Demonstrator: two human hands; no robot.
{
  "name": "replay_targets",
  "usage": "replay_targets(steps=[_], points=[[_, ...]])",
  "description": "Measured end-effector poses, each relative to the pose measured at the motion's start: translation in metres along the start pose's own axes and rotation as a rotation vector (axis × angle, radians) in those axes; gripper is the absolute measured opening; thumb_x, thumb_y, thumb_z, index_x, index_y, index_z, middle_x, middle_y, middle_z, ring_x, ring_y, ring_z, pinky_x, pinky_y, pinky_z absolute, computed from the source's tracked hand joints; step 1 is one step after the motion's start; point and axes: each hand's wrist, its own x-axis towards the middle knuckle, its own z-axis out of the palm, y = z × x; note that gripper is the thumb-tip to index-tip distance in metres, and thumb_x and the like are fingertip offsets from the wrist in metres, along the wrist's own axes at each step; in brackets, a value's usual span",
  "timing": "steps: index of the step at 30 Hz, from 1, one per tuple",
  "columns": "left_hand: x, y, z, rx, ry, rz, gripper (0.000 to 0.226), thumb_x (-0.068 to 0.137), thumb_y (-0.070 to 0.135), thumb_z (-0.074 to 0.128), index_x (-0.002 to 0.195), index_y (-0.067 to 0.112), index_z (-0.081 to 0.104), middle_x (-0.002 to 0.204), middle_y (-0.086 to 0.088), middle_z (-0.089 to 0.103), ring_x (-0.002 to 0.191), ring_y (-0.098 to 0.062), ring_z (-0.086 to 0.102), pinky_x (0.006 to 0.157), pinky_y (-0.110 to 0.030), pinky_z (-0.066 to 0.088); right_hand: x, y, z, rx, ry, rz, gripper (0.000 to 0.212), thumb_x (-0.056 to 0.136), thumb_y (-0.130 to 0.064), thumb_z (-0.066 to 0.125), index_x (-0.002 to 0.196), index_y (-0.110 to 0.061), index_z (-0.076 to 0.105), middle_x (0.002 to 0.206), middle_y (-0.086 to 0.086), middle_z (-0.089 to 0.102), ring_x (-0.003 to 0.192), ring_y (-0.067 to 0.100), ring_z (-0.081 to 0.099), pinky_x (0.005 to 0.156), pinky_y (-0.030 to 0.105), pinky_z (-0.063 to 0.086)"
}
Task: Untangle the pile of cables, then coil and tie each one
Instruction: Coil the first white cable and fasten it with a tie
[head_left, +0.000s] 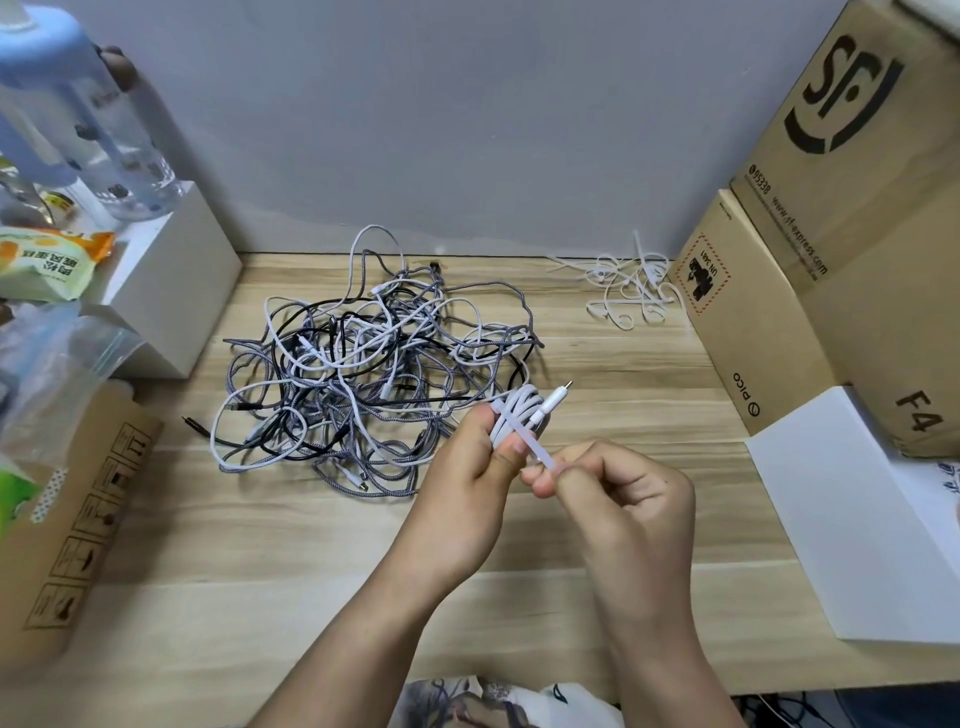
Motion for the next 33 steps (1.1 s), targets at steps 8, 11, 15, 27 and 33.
replay_targets(steps=[8,11,15,27,33], points=[[-0.001,-0.001,0.001,0.091,0.015,0.027,0.012,0.097,0.011,0.047,0.094,0.022,0.053,0.066,0.023,0.052,0.063,0.000,0.043,0.062,-0.022,0.035,0.001,0.003,0.000,-0.016,0.021,0.036,0.039,0.051,-0.032,0.055,0.055,0.006,0.056,0.057,0.018,0.062,0.058,0.018,0.059,0.059,0.020,0.047],[-0.003,0.001,0.003,0.200,0.047,0.093,0.021,0.096,0.008,0.047,0.083,0.025,0.046,0.067,0.015,0.050,0.064,0.000,0.043,0.059,-0.017,0.033,0.002,0.002,-0.001,-0.014,0.028,0.064,0.038,0.049,-0.034,0.054,0.056,0.003,0.058,0.057,0.018,0.062,0.057,0.015,0.058,0.057,0.016,0.046],[-0.005,0.008,0.006,0.341,0.041,0.192,0.025,0.094,0.005,0.047,0.079,0.024,0.040,0.071,0.011,0.046,0.067,0.003,0.044,0.058,-0.012,0.032,0.004,0.003,-0.002,-0.043,0.008,0.108,0.022,0.054,-0.029,0.061,0.051,-0.008,0.064,0.055,0.013,0.062,0.056,0.011,0.057,0.057,0.016,0.045],[-0.002,-0.017,-0.002,0.615,-0.182,0.319,0.017,0.091,0.022,0.045,0.101,0.010,0.053,0.094,0.003,0.053,0.090,-0.015,0.048,0.081,-0.028,0.042,0.026,0.025,-0.022,-0.470,-0.074,-0.025,0.018,0.066,-0.037,0.077,0.062,-0.025,0.064,0.077,-0.010,0.052,0.069,0.002,0.054,0.068,0.030,0.045],[-0.004,-0.015,0.005,0.578,-0.302,0.326,0.047,0.092,0.014,0.053,0.137,0.012,0.038,0.126,-0.004,0.054,0.117,-0.015,0.048,0.097,-0.025,0.038,0.043,0.019,-0.020,-0.631,-0.184,-0.025,0.008,0.066,-0.054,0.058,0.059,-0.050,0.057,0.084,-0.021,0.056,0.100,0.009,0.054,0.097,0.042,0.034]])
